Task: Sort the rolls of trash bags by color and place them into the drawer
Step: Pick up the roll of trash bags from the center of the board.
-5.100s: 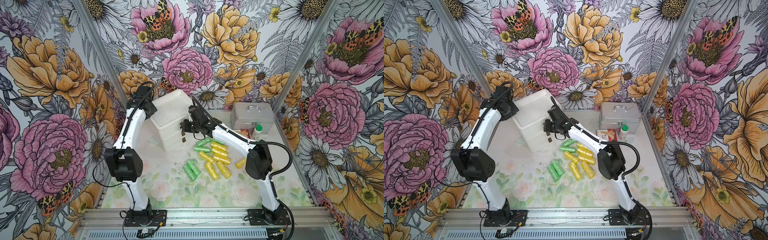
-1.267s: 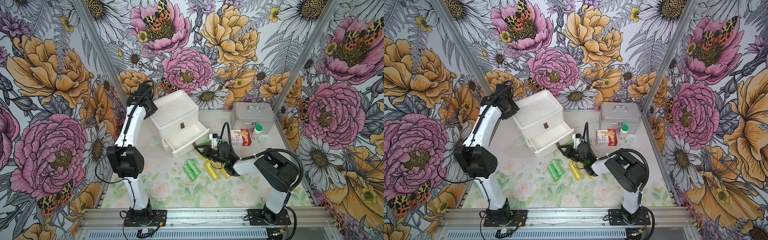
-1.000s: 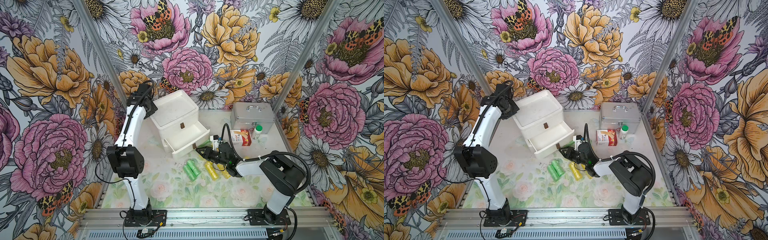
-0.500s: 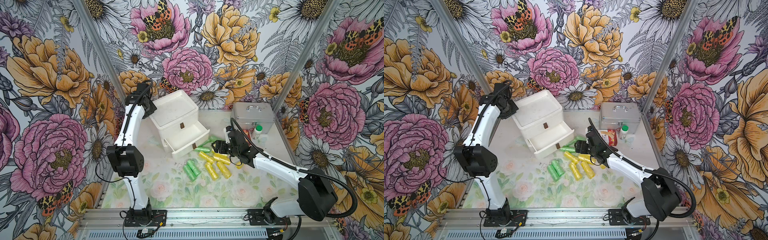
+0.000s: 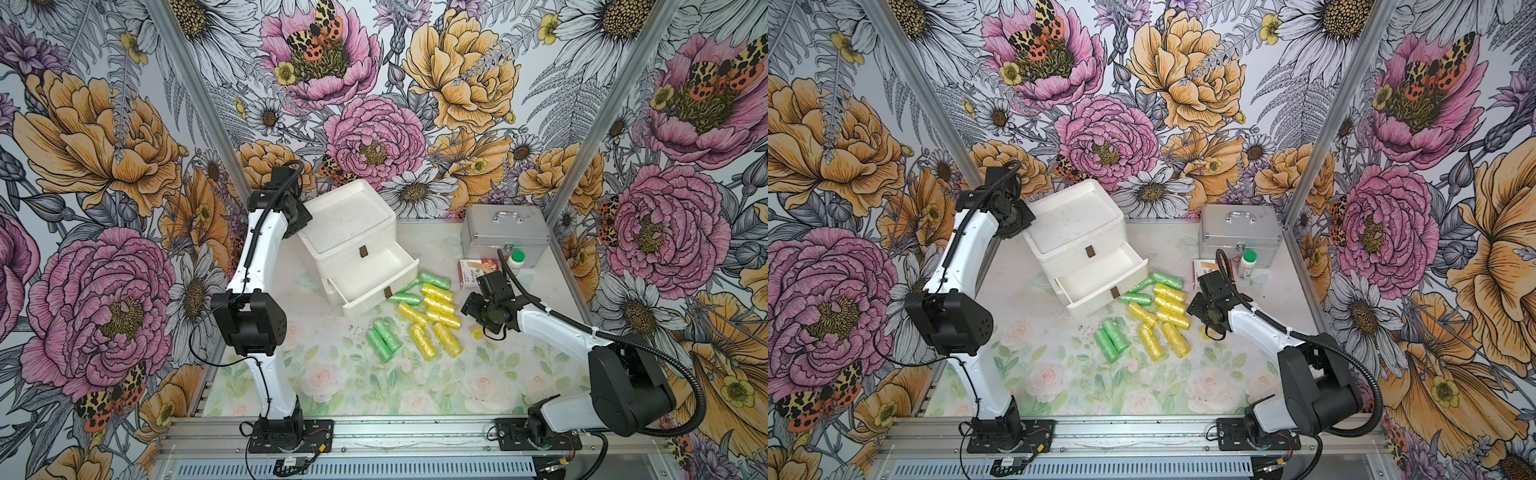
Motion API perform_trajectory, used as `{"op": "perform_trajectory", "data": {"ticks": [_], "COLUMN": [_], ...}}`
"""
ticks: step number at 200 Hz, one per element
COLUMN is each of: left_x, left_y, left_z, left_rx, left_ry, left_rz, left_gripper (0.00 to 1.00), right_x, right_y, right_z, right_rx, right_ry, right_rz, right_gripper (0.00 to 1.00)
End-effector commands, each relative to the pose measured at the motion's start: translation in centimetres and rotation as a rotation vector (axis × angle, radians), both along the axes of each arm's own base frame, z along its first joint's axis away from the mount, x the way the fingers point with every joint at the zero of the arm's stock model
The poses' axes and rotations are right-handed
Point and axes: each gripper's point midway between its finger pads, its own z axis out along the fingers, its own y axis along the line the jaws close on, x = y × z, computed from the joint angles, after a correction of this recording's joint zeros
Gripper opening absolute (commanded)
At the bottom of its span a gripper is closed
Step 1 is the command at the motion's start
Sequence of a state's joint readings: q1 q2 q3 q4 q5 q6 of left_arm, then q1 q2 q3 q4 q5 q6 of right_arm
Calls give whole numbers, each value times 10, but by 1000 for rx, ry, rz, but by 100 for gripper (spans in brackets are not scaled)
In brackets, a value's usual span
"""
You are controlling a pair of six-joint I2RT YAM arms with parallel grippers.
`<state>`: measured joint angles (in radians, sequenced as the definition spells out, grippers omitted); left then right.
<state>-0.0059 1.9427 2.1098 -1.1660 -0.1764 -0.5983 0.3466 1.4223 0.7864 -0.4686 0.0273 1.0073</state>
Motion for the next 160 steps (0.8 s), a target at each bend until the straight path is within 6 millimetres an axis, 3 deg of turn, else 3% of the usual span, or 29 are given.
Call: {"op": "perform_trajectory", "data": {"ticks": [1, 42, 78, 120, 160], "left_x": [9, 7, 12, 13, 13], "left_y": [-42, -44, -51, -54, -58], "left_z": [-44, -51, -55, -57, -60], "left_rx": [-287, -289, -307, -307, -318], "left_ry": [83, 102, 108, 111, 121], "left_rz": [-8, -8, -25, -28, -38], "left_gripper": [0, 0, 0, 0, 0], "right_x": [-7, -12, -21, -33, -30], "right_y": [-14, -30, -34, -38, -39], "right_z": [-3, 18, 23, 9, -7], "right_rx": [-12, -28, -25, -44, -70], "right_ry": [59, 38, 66, 119, 178], "right_rz": [-122, -208, -244, -261, -251], "right_gripper": [72, 69, 69, 69, 69]}}
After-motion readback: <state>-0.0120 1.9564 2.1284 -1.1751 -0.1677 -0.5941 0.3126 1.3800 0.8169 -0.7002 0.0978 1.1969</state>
